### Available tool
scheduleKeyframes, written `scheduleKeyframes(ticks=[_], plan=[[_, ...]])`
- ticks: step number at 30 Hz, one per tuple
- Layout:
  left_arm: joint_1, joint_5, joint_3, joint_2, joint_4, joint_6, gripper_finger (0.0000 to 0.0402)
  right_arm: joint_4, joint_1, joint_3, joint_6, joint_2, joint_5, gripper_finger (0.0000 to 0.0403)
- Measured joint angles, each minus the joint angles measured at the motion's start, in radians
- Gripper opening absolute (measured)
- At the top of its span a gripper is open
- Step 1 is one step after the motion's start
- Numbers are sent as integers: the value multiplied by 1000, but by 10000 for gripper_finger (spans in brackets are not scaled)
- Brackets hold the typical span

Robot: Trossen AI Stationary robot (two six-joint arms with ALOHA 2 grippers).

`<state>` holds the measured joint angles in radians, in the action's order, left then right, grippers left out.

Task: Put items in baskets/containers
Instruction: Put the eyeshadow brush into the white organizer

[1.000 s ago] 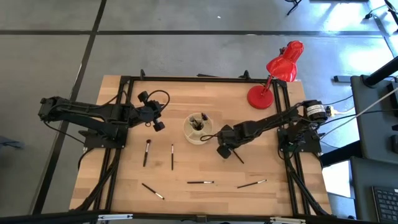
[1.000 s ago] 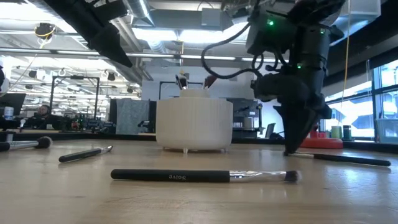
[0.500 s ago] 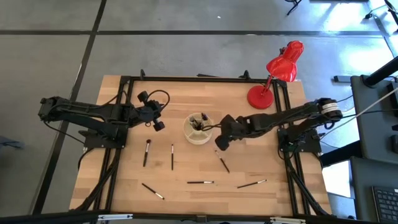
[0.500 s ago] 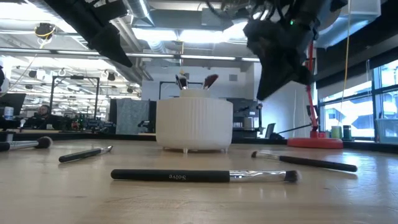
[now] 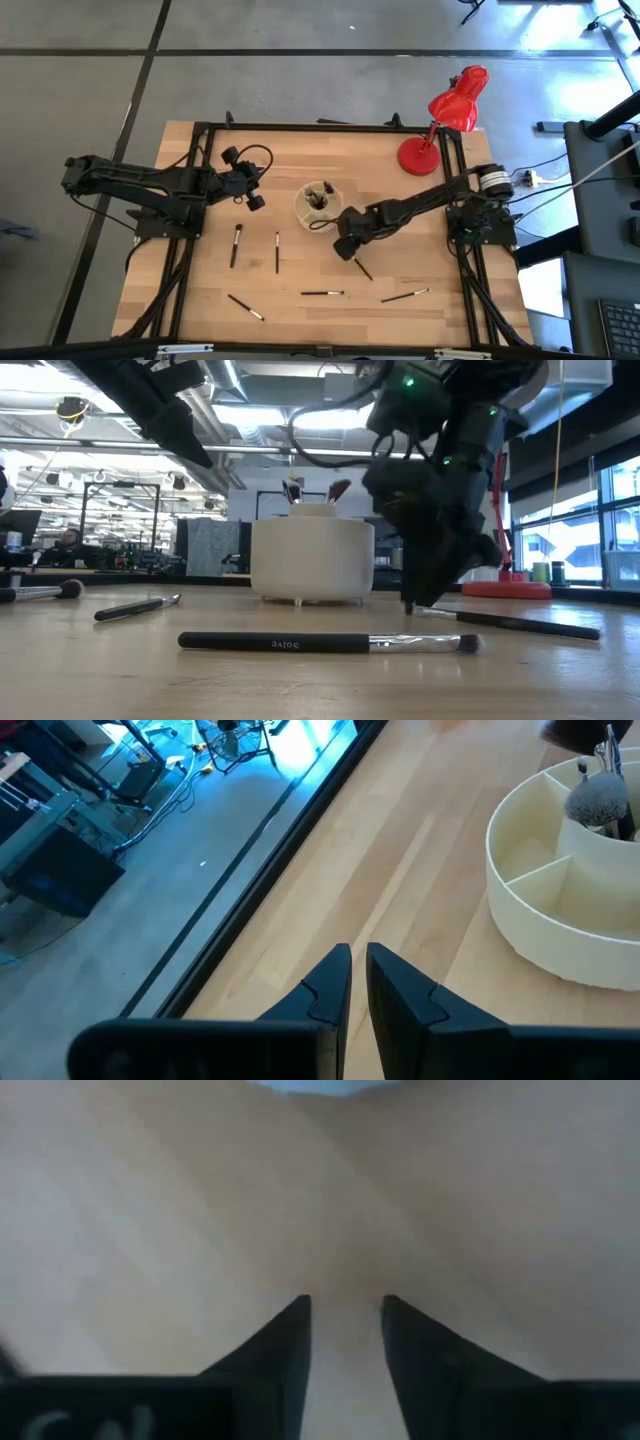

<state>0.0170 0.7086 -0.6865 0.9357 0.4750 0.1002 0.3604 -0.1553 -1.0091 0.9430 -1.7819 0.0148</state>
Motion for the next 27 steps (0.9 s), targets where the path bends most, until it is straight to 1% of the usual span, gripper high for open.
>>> scheduleKeyframes(ticks=[3,6,13,18,22,27], plan=[[0,0,0,0,0,-1,33,-30,1,1,-2,-21,-43,143],[0,1,0,0,1,-1,33,-43,3,3,-12,-23,-85,144],[0,-1,0,0,1,0,33,-34,5,3,-22,-2,-100,127],[0,-2,0,0,1,-1,33,-74,-35,3,-113,-19,-84,122],[0,-2,0,0,1,0,33,-88,-48,2,-122,-24,-81,122],[0,-3,0,0,1,0,33,-156,-52,4,-113,-29,-134,122]])
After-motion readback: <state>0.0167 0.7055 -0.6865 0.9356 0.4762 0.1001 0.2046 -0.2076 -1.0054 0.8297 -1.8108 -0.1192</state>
